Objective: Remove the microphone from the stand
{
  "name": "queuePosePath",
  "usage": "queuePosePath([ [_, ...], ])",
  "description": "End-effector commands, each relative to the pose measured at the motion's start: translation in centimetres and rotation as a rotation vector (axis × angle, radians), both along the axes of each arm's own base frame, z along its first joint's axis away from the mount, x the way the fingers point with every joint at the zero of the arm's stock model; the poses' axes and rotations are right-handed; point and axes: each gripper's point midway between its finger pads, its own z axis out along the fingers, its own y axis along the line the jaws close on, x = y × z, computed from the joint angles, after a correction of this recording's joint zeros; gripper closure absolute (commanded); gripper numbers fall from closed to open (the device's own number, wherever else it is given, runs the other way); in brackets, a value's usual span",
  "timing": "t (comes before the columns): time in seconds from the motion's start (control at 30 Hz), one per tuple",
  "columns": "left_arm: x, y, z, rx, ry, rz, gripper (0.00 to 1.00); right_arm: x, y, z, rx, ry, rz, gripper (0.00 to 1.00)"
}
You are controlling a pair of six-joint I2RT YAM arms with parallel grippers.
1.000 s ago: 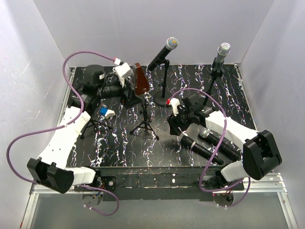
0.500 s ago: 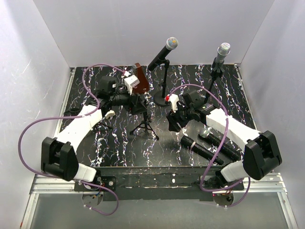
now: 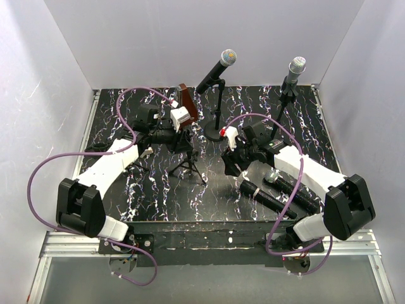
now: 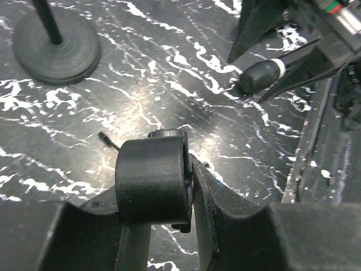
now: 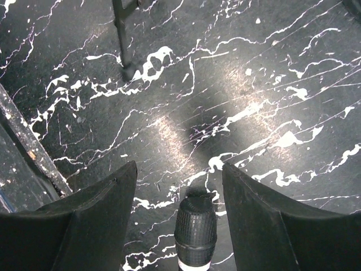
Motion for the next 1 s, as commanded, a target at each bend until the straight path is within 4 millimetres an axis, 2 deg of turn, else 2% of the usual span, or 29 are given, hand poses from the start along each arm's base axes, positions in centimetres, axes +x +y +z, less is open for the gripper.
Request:
queuePosePath([
  [0.0, 3.0, 3.0, 1.8, 0.149, -0.206, 0.125, 0.89, 1.2, 0.8, 0.9, 0.051, -0.057, -0.007, 0.31],
  [0.07, 4.8, 4.1, 2.2, 0.205, -0.275, 0.193, 1.00, 1.3, 1.1, 1.0, 0.067, -0.052, -0.010, 0.31],
  [0.23, 8.9, 6.3, 3.3, 0.250, -0.337, 0.390, 1.00, 1.5, 1.8, 1.4, 0.095, -0.045, -0.002, 0.31],
  [0.37, 11.3, 7.2, 2.7, 0.255, -0.336, 0.488, 1.00, 1.4, 1.7, 1.5, 0.097, -0.052, -0.002, 0.31],
  [0.57, 15.4, 9.1, 1.9, 0.258, -0.361, 0.585, 1.00, 0.2, 0.9, 1.1, 0.093, -0.038, -0.012, 0.31],
  [0.7, 18.4, 11.3, 1.1, 0.262, -0.337, 0.684, 1.00, 0.2, 0.4, 1.2, 0.086, -0.056, -0.024, 0.31],
  [0.8, 20.2, 12.8, 0.9, 0.280, -0.346, 0.734, 1.00, 0.2, 0.1, 1.5, 0.090, -0.064, -0.029, 0.31],
  [0.97, 21.8, 14.2, 0.3, 0.317, -0.342, 0.744, 1.00, 0.0, -0.4, 2.0, 0.098, -0.077, -0.040, 0.32],
])
